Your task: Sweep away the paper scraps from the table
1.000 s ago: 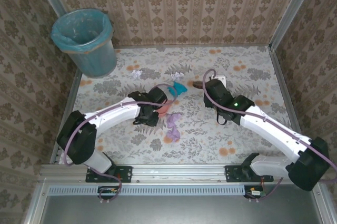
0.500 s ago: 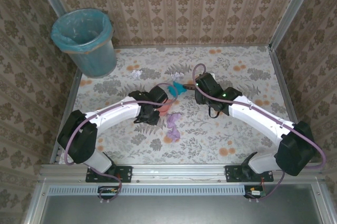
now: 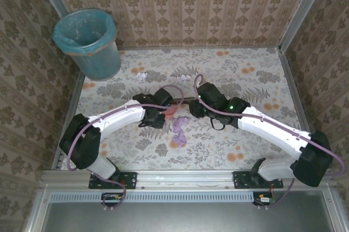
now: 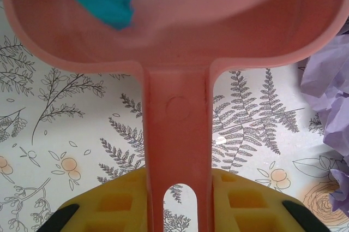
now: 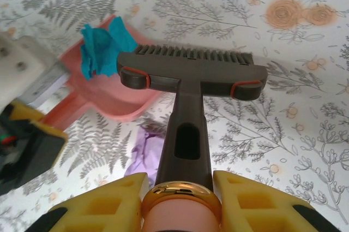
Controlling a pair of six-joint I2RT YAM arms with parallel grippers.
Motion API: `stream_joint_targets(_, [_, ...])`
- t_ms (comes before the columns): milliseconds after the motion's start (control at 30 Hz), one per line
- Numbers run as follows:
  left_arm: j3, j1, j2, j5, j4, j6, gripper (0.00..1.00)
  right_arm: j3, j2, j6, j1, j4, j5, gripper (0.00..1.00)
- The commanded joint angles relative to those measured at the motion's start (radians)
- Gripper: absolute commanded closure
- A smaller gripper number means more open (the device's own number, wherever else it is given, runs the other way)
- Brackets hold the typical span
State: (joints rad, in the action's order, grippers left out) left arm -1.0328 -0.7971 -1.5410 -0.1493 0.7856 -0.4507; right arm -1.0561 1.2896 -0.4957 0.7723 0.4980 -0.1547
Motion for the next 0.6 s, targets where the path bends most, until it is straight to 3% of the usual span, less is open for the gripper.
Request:
stream_joint_targets(0, [0.024,0.007,0.009,0.009,-0.011,0.01,1.0,0.015,-0.08,0.018,0.0,0.006,-0.036,1.0])
stream_joint_targets(233, [0.068,0.008,0.031,0.002,-0.053,0.004,1.0,0.043,-0.147,0.008,-0.012,-0.022,-0.147,1.0])
stream_joint_targets(567, [0.131,0.007,0.067,-0.029,-0.113,0.005,1.0,-0.034,0.009,-0.005,-0.021,-0.113,-0.042,1.0])
